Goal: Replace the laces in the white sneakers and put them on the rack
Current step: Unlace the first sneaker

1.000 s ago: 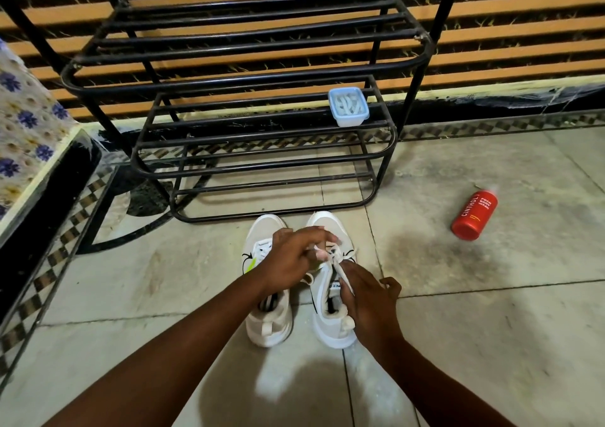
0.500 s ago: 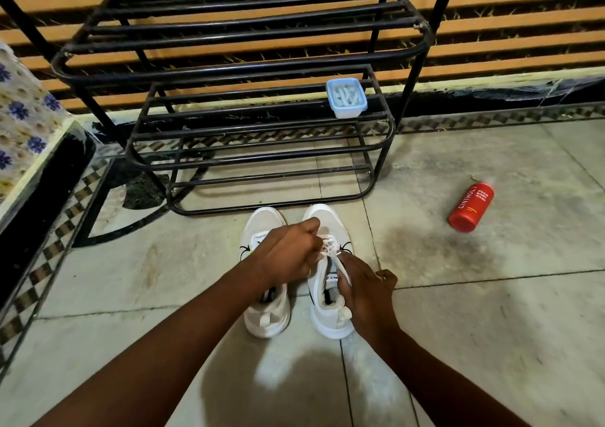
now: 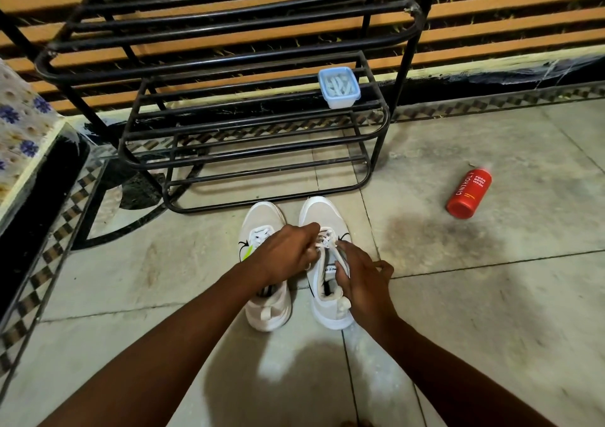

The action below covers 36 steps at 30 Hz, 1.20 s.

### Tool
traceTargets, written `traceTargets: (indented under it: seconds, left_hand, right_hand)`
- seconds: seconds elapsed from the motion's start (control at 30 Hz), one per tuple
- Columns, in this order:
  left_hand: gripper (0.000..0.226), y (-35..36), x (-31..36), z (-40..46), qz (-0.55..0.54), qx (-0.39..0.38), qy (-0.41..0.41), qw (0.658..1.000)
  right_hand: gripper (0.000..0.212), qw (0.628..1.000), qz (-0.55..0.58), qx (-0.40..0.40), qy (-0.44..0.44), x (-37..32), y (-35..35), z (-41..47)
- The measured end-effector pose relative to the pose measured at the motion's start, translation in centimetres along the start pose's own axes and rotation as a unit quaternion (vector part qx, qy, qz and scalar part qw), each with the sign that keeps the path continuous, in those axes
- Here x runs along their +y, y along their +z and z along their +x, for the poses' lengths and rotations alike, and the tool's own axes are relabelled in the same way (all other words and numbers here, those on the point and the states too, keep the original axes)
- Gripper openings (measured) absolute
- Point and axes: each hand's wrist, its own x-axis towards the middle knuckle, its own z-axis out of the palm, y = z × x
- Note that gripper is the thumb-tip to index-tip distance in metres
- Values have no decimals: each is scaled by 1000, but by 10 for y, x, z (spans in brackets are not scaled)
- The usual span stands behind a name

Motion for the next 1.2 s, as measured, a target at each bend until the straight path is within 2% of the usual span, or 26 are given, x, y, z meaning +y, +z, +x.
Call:
traceTargets:
  seconds: [0.13,0.2,0.27,0.33,0.43,0.5,0.57,0.63,0.7,0.83,0.9,1.0,1.07,1.13,1.2]
  left_hand:
    - [12,-1,4,0,-29,-1,-32,999]
    - [23,-1,1,-2,-75,43,-88,992]
    - [24,-4,-7,-3,-87,91,-155,980]
    - [19,-10,-15,-6,-20,106,-185,977]
    - [19,-18,-9,-8,67,75,-205,974]
    - [38,-20,1,-9,68,37,-184,980]
    - [63,-22,9,-7,-10,-16,-152,988]
    - [70,-21,9,-2,-75,-80,-154,982]
    - [76,-17,8,3,-42,-122,-156,979]
    - [80,-13,8,7,117,-115,-99,982]
    - [80,-11,8,8,131,-107,-89,982]
    - [86,-9,5,8,121,-116,-104,980]
    - [86,-7,4,7,105,-116,-120,980]
    - [88,-6,6,7,103,-110,-127,980]
    - [91,-4,8,9,106,-111,-137,979]
  right_hand:
    - [49,1000,-12,-5,1,-3,-3,1]
    - [50,1000,-17,-10,0,-1,-3,1]
    - [50,1000,-11,-10,3,-1,-4,1]
    - [49,1000,-11,-4,1,-2,-4,1]
    - [47,1000,-6,4,-5,-4,-5,3]
    - [47,1000,-5,3,-10,-4,-9,6]
    - [49,1000,-14,-4,-16,-3,-12,11]
    - [51,999,-27,-30,-25,-4,-20,19]
    - [52,996,-44,-69,-36,-10,-28,29]
    - [44,986,-121,-86,-71,-24,-36,53]
    - [34,977,-179,-47,-110,-27,-32,63]
    - [33,960,-203,11,-194,-25,-26,70]
    - [22,945,-224,46,-235,-21,-25,70]
    - [22,942,-229,67,-234,-19,-24,67]
    - [23,961,-198,48,-186,-22,-29,64]
